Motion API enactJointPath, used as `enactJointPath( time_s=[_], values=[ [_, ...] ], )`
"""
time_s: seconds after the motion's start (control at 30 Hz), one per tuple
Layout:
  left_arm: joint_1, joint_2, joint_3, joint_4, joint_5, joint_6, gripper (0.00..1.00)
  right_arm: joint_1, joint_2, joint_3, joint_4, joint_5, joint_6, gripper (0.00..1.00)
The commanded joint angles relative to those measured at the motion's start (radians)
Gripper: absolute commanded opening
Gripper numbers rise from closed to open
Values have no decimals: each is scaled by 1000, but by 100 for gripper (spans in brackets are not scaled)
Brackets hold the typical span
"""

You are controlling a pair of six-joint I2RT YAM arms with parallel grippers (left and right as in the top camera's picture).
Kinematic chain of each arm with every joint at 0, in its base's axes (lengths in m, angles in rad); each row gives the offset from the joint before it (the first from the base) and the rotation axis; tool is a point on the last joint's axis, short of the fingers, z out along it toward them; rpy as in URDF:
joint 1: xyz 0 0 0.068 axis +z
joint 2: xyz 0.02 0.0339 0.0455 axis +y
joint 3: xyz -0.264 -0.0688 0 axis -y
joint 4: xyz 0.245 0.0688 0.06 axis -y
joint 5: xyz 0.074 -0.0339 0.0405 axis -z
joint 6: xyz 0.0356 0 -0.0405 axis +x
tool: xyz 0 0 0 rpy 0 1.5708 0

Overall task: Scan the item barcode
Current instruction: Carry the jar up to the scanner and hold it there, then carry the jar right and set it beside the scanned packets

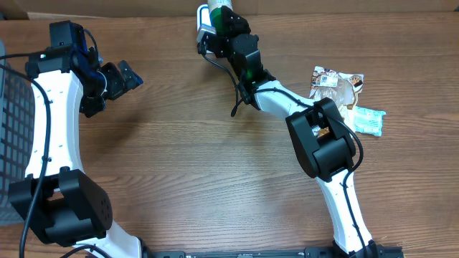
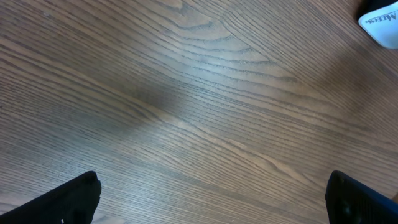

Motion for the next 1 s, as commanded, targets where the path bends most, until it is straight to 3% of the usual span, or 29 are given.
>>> enactJointPath(
  time_s=[0.0,0.27,0.33,0.5,0.7,0.83,0.97],
  values=[
    [-13,-3,10,0,-6,7,99,20,-32,43,0,-4,35,33],
    [-13,-3,10,0,-6,7,100,48,-212,43,-190,-4,343,33],
    [-13,-3,10,0,-6,7,100,64,-277,43,-299,1,413,33],
    [-13,-3,10,0,-6,7,100,99,-438,43,-589,-32,760,33],
    [-13,-3,10,0,-6,7,100,98,-559,43,-1088,-208,1128,32],
    [-13,-3,10,0,-6,7,100,97,-557,34,-1383,-391,1176,33],
    [-13,-3,10,0,-6,7,100,97,-557,14,-1608,-376,1173,36]
  ],
)
